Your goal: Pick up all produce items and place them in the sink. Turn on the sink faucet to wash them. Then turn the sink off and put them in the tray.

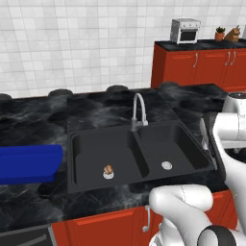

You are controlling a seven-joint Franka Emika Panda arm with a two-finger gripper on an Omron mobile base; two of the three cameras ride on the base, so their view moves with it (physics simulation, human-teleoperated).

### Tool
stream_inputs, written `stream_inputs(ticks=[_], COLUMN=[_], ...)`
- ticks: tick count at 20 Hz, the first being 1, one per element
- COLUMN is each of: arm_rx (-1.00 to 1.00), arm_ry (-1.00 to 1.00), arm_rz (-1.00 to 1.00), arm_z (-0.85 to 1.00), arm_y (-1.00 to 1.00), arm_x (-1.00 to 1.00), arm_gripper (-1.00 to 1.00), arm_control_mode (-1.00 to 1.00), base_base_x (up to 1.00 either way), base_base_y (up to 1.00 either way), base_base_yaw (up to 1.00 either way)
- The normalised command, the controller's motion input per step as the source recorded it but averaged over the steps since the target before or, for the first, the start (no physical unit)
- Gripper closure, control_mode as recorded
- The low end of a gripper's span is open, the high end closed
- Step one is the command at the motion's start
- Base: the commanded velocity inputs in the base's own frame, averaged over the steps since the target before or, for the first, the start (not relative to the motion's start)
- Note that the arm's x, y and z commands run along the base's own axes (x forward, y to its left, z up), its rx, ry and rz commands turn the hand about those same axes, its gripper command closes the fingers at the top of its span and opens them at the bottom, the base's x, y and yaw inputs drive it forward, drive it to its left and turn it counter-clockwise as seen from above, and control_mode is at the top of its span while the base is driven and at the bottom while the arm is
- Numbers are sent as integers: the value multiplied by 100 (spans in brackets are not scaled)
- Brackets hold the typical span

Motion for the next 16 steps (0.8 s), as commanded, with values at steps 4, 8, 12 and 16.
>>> stream_inputs(ticks=[4,8,12,16], arm_rx=[0,0,0,0], arm_ry=[-1,-2,-5,-6], arm_rz=[-5,-5,-2,0], arm_z=[1,2,0,0], arm_y=[-48,-49,-41,-36], arm_x=[1,3,12,18], arm_gripper=[-100,-100,-100,-100], arm_control_mode=[-100,-100,-100,-100], base_base_x=[0,0,0,0], base_base_y=[0,0,0,0], base_base_yaw=[0,0,0,0])
